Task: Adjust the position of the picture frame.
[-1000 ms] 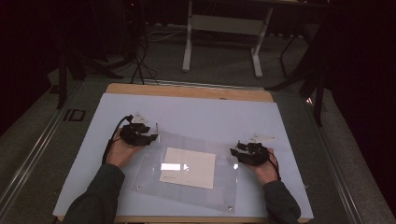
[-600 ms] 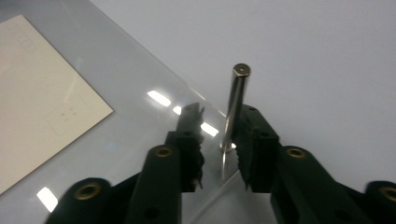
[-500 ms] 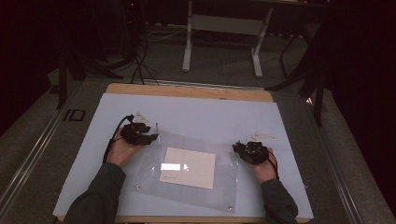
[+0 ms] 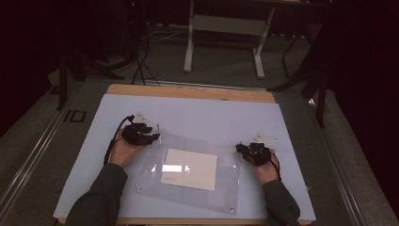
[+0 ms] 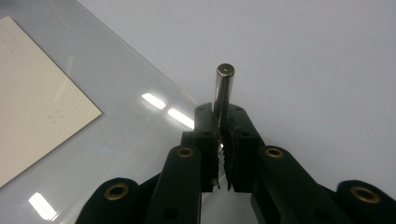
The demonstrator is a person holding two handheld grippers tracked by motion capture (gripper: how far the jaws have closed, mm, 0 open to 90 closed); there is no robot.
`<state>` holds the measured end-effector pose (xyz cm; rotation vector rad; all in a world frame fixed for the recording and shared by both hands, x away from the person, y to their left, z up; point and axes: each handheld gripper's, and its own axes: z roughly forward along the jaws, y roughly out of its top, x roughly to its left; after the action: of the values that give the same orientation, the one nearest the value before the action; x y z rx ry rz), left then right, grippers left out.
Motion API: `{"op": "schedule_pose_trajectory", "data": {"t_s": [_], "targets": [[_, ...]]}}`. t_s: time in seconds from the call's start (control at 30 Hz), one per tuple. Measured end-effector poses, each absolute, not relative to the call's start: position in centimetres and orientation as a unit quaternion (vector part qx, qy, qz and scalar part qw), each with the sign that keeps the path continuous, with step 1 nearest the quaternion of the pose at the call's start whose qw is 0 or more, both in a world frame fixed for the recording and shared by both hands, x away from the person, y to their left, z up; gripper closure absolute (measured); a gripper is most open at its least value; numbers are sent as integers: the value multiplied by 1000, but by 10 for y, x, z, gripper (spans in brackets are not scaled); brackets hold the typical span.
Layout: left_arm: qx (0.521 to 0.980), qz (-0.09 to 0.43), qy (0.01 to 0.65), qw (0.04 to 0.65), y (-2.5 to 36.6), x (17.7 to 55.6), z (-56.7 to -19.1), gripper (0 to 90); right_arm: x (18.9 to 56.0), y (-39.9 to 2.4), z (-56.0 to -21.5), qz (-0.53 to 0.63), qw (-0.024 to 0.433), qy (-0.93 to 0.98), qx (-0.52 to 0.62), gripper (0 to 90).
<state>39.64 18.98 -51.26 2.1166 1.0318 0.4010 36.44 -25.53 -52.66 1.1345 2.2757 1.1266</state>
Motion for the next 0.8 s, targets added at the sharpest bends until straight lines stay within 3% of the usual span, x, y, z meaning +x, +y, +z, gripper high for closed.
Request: {"op": "schedule_pose_trajectory", "data": {"t_s": [0.3,0.8], "targets": [[822,161,399,372,190,400,-515,552,364,-255,-527,399,181,805,400,846],[821,177,388,379,177,406,-518,682,364,-256,-528,405,180,802,401,844]]}}
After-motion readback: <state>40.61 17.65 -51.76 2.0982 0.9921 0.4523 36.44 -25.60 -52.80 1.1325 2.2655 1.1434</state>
